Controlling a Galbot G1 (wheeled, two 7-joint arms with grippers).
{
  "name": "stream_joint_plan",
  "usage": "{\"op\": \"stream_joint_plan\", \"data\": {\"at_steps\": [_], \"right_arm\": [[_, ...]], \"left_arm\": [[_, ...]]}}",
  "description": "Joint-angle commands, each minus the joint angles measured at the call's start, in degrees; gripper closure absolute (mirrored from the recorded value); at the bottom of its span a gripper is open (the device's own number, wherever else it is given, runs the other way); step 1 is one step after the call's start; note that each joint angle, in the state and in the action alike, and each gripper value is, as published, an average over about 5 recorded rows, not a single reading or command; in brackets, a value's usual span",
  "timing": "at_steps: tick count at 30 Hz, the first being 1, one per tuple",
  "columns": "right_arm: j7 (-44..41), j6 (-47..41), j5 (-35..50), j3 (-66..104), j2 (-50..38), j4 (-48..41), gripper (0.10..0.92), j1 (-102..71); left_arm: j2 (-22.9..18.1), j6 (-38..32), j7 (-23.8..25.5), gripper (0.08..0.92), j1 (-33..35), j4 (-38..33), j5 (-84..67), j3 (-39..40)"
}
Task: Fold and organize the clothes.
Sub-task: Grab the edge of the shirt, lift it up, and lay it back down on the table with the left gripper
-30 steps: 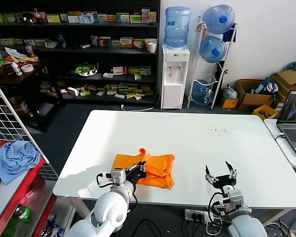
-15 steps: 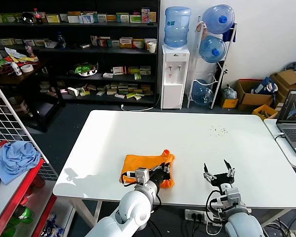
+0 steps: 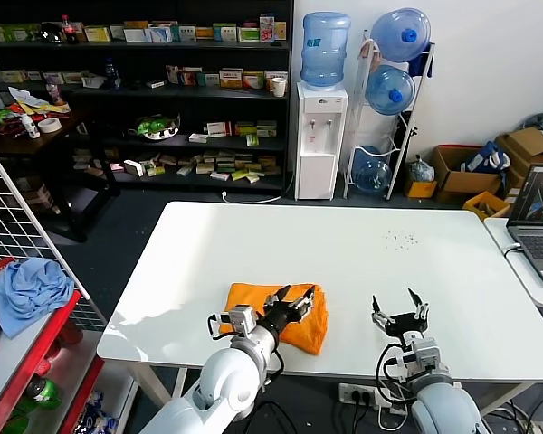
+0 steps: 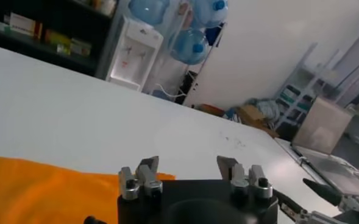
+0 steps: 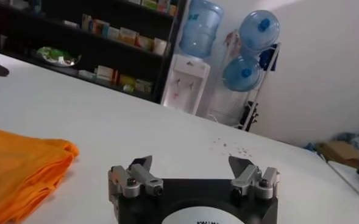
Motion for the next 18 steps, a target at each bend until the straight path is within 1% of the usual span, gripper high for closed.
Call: {"op": "stream_joint_plan", "data": {"at_steps": [1, 5, 9, 13, 18], "right_arm": [[-0.5, -0.1, 0.4, -0.3, -0.3, 0.0, 0.203, 0.1], [-0.9, -0.1, 0.8, -0.2, -0.9, -0.2, 0.203, -0.2], [-1.3, -0.2, 1.2, 0.1, -1.5, 0.0, 0.203, -0.6], [-1.7, -0.3, 1.3, 0.4, -1.9, 0.2, 0.203, -1.1], [-1.9, -0.3, 1.4, 0.7, -2.2, 0.3, 0.203, -1.5]], "left_arm": [[12.0, 1.7, 1.9, 0.246, 5.2, -0.3, -0.6, -10.8], [13.4, 5.7, 4.1, 0.185, 6.4, 2.8, -1.7, -13.5], [13.2, 7.7, 8.2, 0.178, 5.6, 6.8, -1.0, -14.8], [12.7, 8.2, 12.6, 0.177, 4.1, 10.5, 0.1, -15.3], [11.9, 8.3, 15.8, 0.177, 2.6, 12.6, -0.2, -15.4]]}}
